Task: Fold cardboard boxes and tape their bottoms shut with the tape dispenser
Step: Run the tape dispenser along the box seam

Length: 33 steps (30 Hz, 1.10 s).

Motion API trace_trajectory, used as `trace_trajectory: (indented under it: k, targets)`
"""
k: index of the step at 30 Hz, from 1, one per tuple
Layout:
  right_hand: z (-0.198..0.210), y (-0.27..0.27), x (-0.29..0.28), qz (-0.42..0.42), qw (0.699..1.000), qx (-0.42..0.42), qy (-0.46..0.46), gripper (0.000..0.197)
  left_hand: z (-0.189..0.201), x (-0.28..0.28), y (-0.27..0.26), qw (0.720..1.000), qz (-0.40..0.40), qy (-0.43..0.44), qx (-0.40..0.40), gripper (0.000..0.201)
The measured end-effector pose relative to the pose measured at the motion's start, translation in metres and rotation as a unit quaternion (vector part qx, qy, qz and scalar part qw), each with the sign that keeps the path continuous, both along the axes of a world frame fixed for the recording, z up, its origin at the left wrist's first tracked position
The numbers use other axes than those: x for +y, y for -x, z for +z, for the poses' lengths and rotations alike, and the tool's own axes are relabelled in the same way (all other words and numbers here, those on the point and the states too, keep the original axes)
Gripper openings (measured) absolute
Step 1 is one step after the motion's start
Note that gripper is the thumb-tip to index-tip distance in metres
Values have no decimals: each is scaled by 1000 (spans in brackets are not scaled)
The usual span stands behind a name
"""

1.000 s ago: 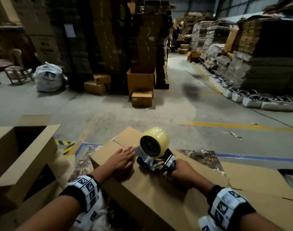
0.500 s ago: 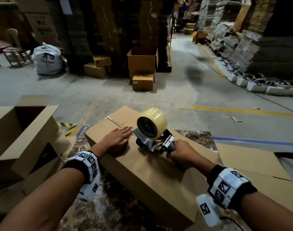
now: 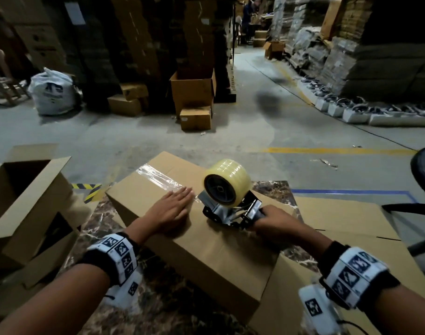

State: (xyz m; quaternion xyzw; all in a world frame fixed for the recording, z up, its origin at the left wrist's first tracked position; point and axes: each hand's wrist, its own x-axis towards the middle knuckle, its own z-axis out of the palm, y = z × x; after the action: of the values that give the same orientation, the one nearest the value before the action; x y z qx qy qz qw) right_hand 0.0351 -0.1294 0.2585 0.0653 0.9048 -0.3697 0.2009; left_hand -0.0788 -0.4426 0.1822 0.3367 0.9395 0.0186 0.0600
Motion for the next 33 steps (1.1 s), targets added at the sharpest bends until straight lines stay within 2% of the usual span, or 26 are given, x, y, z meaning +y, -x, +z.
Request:
trace_trajectory:
  k: [3, 4, 6, 8, 12, 17, 24, 29, 33]
  targets:
    - [9, 4, -1, 14, 999, -37, 31, 26, -4, 23, -15, 999, -44, -26, 3, 81]
    - [11, 4, -3, 12, 997, -56, 46, 24, -6, 28, -18, 997, -69, -40, 23, 75]
    - [13, 2, -9, -13, 990, -98, 97, 5, -11, 34, -24, 991, -94, -76, 63, 62]
    - [11, 2, -12, -20, 986, -117, 116, 7, -10, 36, -28, 986, -98, -105, 87, 50]
    - [6, -1, -9, 5, 987, -101, 124, 11, -7, 34, -29, 991, -75, -97, 54, 58]
    - [3, -15, 5, -28, 984, -88, 155, 7, -8, 34, -24, 997, -39, -72, 14, 76]
    - [8, -61, 63, -41, 984, -91, 146, 12, -3, 39, -33, 998, -11, -61, 16, 78]
    - [5, -72, 67, -35, 988, -71, 131, 27, 2, 44, -40, 999, -3, -33, 19, 80]
    - [6, -71, 67, -33, 988, -77, 129, 18, 8, 68, -57, 999, -44, -16, 19, 83]
